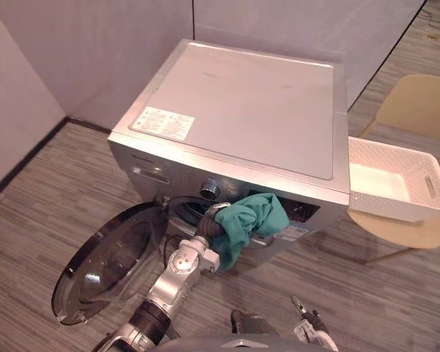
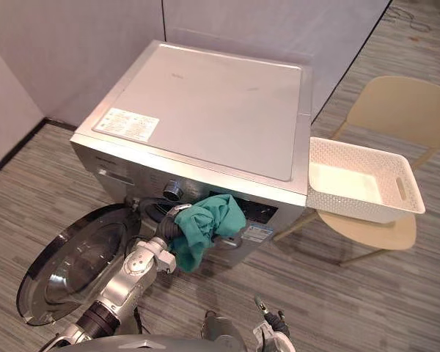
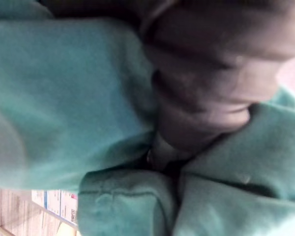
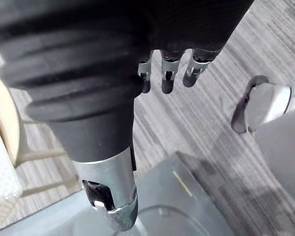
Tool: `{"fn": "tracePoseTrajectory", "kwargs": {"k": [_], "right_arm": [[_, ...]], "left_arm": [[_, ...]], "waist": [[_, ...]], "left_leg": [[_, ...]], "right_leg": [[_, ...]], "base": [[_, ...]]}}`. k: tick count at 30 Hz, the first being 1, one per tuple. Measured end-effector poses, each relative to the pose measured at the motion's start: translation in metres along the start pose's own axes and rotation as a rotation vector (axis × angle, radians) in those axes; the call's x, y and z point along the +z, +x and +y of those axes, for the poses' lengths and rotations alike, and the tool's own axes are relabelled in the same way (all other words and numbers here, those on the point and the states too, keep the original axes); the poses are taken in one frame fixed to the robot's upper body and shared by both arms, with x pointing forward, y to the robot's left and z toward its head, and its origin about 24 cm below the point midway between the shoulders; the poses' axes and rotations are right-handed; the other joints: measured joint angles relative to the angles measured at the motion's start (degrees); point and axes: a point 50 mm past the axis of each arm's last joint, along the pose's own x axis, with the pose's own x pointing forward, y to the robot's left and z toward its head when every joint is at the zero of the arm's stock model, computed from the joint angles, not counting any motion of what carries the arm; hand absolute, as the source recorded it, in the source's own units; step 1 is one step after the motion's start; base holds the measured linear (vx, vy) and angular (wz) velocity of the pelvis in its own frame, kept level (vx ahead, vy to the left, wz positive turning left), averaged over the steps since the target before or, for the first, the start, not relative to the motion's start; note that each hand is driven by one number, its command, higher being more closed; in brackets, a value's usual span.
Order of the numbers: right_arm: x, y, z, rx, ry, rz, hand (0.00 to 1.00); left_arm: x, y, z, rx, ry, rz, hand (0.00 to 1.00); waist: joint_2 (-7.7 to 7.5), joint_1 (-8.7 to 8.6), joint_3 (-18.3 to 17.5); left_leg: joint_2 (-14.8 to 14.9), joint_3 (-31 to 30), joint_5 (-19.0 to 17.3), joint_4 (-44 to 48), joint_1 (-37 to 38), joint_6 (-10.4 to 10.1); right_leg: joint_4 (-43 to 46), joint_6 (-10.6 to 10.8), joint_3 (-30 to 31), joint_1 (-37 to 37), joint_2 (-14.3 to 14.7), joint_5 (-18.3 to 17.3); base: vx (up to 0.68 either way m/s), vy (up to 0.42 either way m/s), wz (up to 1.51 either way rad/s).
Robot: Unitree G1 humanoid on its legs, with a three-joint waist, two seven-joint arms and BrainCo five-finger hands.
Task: Pick up the laundry basket with both hands and put the clothes into the washing machine.
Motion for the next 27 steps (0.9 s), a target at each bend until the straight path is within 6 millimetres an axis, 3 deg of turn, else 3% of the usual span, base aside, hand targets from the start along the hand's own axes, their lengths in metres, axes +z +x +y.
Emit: {"fn": "tracePoseTrajectory", "kwargs": {"k": [3, 5, 9, 12, 13, 15, 17, 20, 24, 27], "right_arm": [[0.005, 0.002, 0.004, 0.015, -0.010, -0.016, 0.00], [0.022, 0.002, 0.043, 0.140, -0.005, -0.088, 0.00], [0.044, -0.004, 0.089, 0.290, 0.020, -0.182, 0.00], [0.054, -0.009, 0.104, 0.335, 0.024, -0.226, 0.00], [0.063, -0.011, 0.106, 0.352, 0.030, -0.264, 0.00], [0.063, -0.015, 0.115, 0.373, 0.053, -0.276, 0.00], [0.062, -0.016, 0.117, 0.373, 0.073, -0.272, 0.00], [0.072, -0.022, 0.129, 0.413, 0.101, -0.311, 0.00], [0.088, -0.029, 0.140, 0.438, 0.141, -0.381, 0.00], [0.096, -0.033, 0.152, 0.469, 0.162, -0.411, 0.00]], "left_arm": [[0.008, 0.000, -0.006, -0.027, 0.001, -0.032, 1.00], [0.026, 0.004, -0.010, -0.053, 0.021, -0.102, 1.00], [0.040, 0.008, -0.022, -0.108, 0.044, -0.153, 1.00], [0.044, 0.011, -0.027, -0.120, 0.044, -0.167, 1.00], [0.044, 0.012, -0.031, -0.118, 0.033, -0.168, 1.00], [0.051, 0.019, -0.030, -0.110, 0.050, -0.184, 1.00], [0.054, 0.026, -0.026, -0.085, 0.065, -0.181, 1.00], [0.060, 0.037, -0.014, -0.008, 0.074, -0.179, 1.00], [0.082, 0.054, 0.005, 0.134, 0.061, -0.223, 1.00], [0.110, 0.067, 0.032, 0.269, 0.047, -0.276, 1.00]], "waist": [[0.99, 0.57, 0.49], [1.72, 0.60, 3.81], [0.18, 0.67, 7.89], [-0.58, 1.08, 9.32], [0.91, 1.92, 8.83], [-0.42, 1.05, 10.06], [-0.67, 1.71, 10.89], [-0.57, 1.27, 11.60], [-1.01, 0.91, 14.16], [-1.86, 0.65, 16.95]], "left_leg": [[-2.06, 0.42, -0.52, -1.51, -1.33, -0.54], [-1.65, 2.15, -3.95, 2.12, -4.46, -1.27], [-0.91, 2.92, -9.92, 14.58, -13.10, -1.50], [-0.33, 4.57, -11.48, 23.31, -17.90, -0.88], [0.50, 4.47, -17.85, 24.79, -16.80, 0.04], [0.60, 4.95, -18.27, 27.27, -20.11, 0.15], [1.24, 5.22, -18.05, 27.56, -21.87, -0.22], [2.53, 6.16, -17.75, 27.65, -23.94, -0.40], [4.62, 6.25, -17.62, 29.68, -27.08, -0.30], [6.68, 6.31, -18.20, 31.83, -29.64, -0.53]], "right_leg": [[5.48, 1.45, -0.87, -4.12, -1.43, -1.31], [12.92, 2.38, -0.95, -8.86, -1.64, -2.94], [24.03, 3.67, -0.66, -17.19, -2.50, -8.02], [25.87, 3.49, -0.77, -21.99, -4.28, -8.08], [28.26, 4.35, -1.04, -23.97, -3.94, -7.69], [30.83, 4.59, -0.80, -27.08, -4.48, -7.64], [31.31, 4.98, -0.87, -29.44, -4.31, -7.76], [31.50, 4.82, -0.72, -32.36, -3.70, -7.07], [32.91, 4.70, -0.77, -35.79, -2.08, -6.42], [34.03, 4.67, -0.66, -38.37, -0.34, -6.44]], "base": [[-0.06, 0.031, 0.33], [-0.17, 0.047, 0.09], [-0.25, 0.034, 0.00], [-0.19, 0.118, -0.15], [-0.08, 0.185, -0.45], [-0.07, 0.111, 0.03], [-0.06, 0.008, 0.01], [0.01, -0.024, -0.17], [0.07, -0.022, -0.12], [0.08, 0.000, -0.21]]}}
